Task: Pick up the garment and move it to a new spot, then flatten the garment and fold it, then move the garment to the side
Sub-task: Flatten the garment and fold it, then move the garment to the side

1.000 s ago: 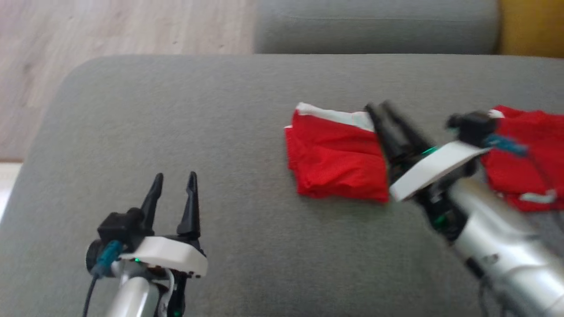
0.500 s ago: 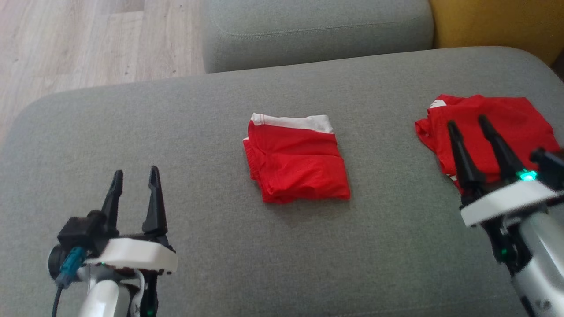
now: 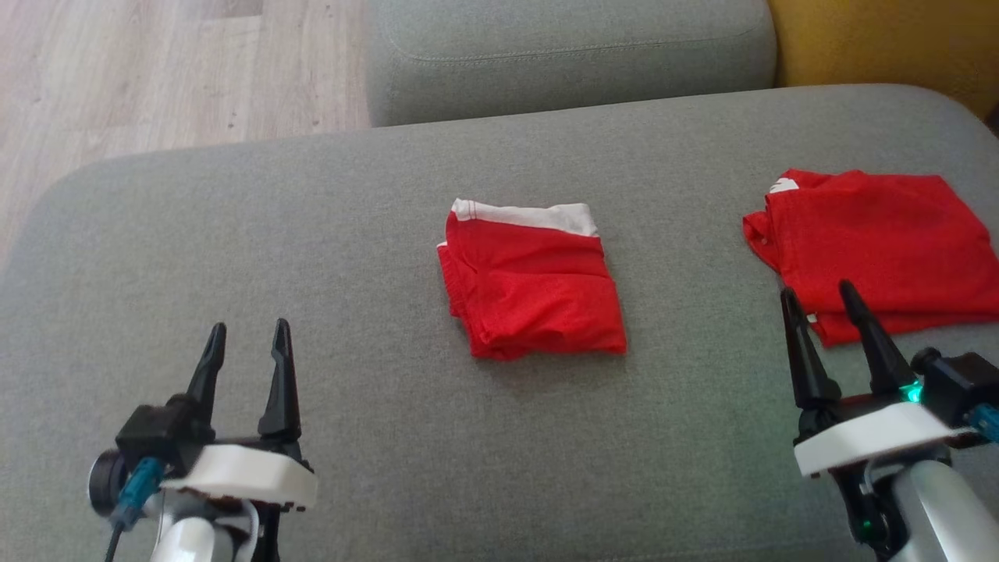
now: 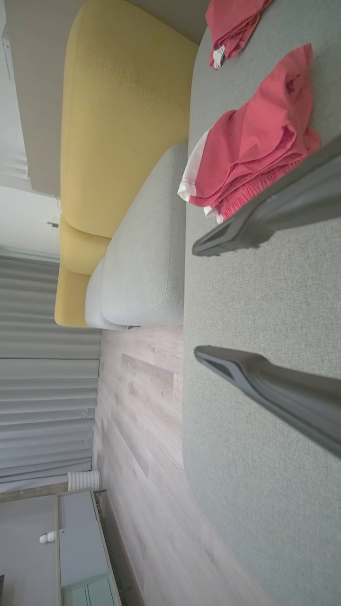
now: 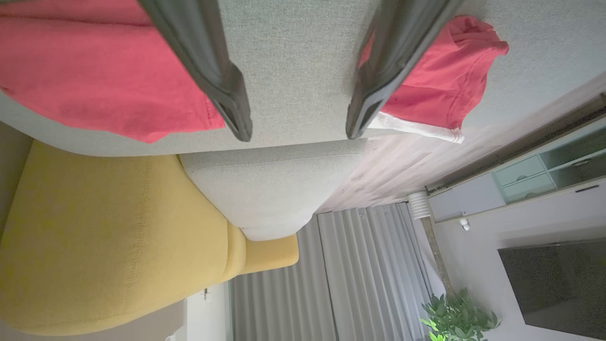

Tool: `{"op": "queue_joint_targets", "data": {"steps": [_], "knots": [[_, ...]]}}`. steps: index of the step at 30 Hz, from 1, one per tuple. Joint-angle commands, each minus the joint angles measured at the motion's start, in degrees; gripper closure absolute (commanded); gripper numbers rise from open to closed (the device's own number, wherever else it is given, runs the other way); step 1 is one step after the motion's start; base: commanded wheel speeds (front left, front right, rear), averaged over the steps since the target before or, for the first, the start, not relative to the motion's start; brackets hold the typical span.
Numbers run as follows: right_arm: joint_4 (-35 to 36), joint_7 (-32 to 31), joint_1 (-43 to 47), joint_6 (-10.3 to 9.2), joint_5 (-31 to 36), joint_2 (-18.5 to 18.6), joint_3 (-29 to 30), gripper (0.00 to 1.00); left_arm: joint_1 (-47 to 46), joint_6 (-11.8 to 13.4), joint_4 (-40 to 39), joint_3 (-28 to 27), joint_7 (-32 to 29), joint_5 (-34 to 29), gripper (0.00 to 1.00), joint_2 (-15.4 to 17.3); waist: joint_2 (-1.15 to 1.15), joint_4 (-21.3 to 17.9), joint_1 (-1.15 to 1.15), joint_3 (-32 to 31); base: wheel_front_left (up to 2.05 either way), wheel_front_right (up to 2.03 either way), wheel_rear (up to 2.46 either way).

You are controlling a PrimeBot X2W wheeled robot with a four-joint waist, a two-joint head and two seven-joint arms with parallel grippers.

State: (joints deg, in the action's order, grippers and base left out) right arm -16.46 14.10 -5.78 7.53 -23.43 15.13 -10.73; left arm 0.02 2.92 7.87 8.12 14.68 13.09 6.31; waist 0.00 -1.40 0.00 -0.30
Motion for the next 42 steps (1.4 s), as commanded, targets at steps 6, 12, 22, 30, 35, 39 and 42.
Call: {"op": "queue_joint_targets", "data": {"steps": [6, 12, 22, 30, 35, 39, 42], "knots": [[2.6, -1.46, -1.33, -0.04, 1.54, -0.34, 0.64, 0.0, -2.31, -0.91, -0.74, -3.73, 0.32, -1.43, 0.0, -0.57, 0.0, 0.34, 0.0, -0.12, 0.0, 0.0, 0.0], [1.66, -5.17, -4.29, -0.04, -0.04, -1.42, -1.12, 0.0, -3.08, -1.71, -0.41, -4.44, 0.32, -2.04, 0.0, -1.25, 0.0, 1.29, 0.0, 0.41, 0.0, 0.0, 0.0], [-12.85, -16.42, -21.97, -0.04, -7.87, -1.22, -8.4, 0.0, -6.56, -3.29, 0.1, -2.53, 0.32, -2.67, 0.0, -2.69, 0.0, 8.15, 0.0, 4.81, 0.0, 0.0, 0.0], [-28.67, -19.82, -31.96, -0.04, -14.1, 0.47, -11.33, 0.0, -8.51, -3.51, 0.82, -2.12, 0.32, -2.71, 0.0, -3.18, 0.0, 14.61, 0.0, 8.42, 0.0, 0.0, 0.0], [-35.95, -25.22, -34.77, -0.04, -20.57, 0.32, -12.43, 0.0, -9.54, -3.77, 1.0, -1.74, 0.32, -2.7, 0.0, -3.31, 0.0, 17.13, 0.0, 10.21, 0.0, 0.0, 0.0], [-40.96, -31.16, -36.09, -0.04, -24.6, 0.19, -12.92, 0.0, -9.89, -3.67, 1.02, -1.66, 0.32, -2.67, 0.0, -3.37, 0.0, 18.09, 0.0, 10.89, 0.0, 0.0, 0.0], [-43.47, -35.48, -36.53, -0.04, -27.38, -0.34, -13.21, 0.0, -10.02, -3.67, 1.2, -1.39, 0.32, -2.67, 0.0, -3.39, 0.0, 18.59, 0.0, 11.2, 0.0, 0.0, 0.0]]}}
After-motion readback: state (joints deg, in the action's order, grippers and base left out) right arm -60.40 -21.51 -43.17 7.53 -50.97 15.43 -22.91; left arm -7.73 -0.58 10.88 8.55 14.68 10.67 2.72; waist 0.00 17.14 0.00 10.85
